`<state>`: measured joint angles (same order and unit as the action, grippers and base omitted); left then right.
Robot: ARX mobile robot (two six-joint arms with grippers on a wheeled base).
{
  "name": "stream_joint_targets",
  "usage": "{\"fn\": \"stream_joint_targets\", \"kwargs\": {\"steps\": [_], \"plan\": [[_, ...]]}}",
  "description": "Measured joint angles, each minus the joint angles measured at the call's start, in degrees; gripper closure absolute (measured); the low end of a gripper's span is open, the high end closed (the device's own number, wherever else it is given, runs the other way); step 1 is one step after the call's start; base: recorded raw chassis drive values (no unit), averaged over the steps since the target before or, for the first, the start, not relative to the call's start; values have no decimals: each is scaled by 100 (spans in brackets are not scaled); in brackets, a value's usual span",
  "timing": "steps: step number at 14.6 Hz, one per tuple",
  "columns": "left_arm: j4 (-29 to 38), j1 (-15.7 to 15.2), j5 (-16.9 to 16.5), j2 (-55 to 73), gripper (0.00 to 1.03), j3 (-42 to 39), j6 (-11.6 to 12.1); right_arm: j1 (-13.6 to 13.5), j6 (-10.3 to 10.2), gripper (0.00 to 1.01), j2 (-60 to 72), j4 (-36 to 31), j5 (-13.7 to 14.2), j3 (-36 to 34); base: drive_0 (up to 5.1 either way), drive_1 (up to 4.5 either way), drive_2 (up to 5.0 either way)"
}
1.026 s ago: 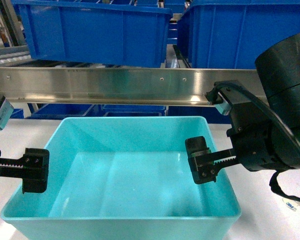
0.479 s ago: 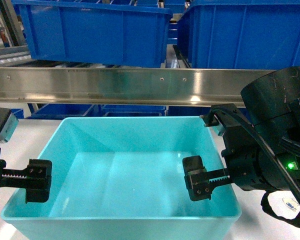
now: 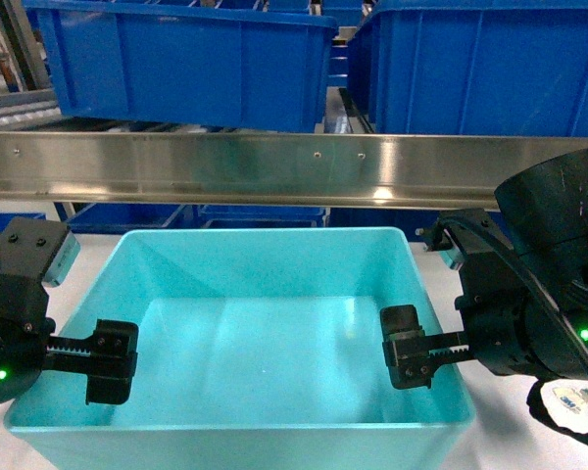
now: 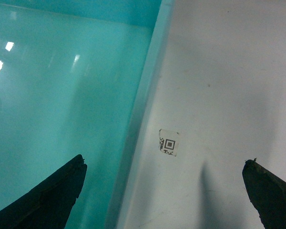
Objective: Organize blue bins on left shelf correctly
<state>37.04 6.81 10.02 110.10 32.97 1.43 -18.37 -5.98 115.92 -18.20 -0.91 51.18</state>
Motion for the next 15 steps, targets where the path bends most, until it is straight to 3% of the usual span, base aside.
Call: {"fn": "stream_joint_targets", "kwargs": {"steps": [2, 3, 5, 6, 7, 9, 10, 11, 15], "plan": [[-2, 0, 0, 0, 5, 0, 0, 2, -2, 3, 0, -2, 9, -4, 0, 0, 0], [-4, 0, 0, 0, 10, 0, 0, 2, -15, 9, 0, -2, 9, -4, 0, 0, 0], [-4, 0, 0, 0, 32, 0, -2, 2, -17, 31, 0, -4, 9, -4, 0, 0, 0], [-4, 0, 0, 0, 37, 0, -2, 2, -17, 36, 0, -4, 9, -4, 0, 0, 0], [-4, 0, 0, 0, 50, 0, -2, 2, -24, 49, 0, -7, 7, -4, 0, 0, 0], [-4, 2, -59, 0, 66, 0, -11, 0, -48, 65, 0, -15, -15, -4, 0, 0, 0], [-2, 55, -157, -2, 84, 2, -15, -37, -68, 83, 0, -33, -48, -4, 0, 0, 0], [4, 96, -317, -4, 101, 4, -376, -70, -258, 99, 0, -42, 35, 0, 0, 0, 0], [81, 111, -341, -127, 101, -122, -435, -72, -302, 99, -90, -245, 61, -170, 0, 0, 0]]}}
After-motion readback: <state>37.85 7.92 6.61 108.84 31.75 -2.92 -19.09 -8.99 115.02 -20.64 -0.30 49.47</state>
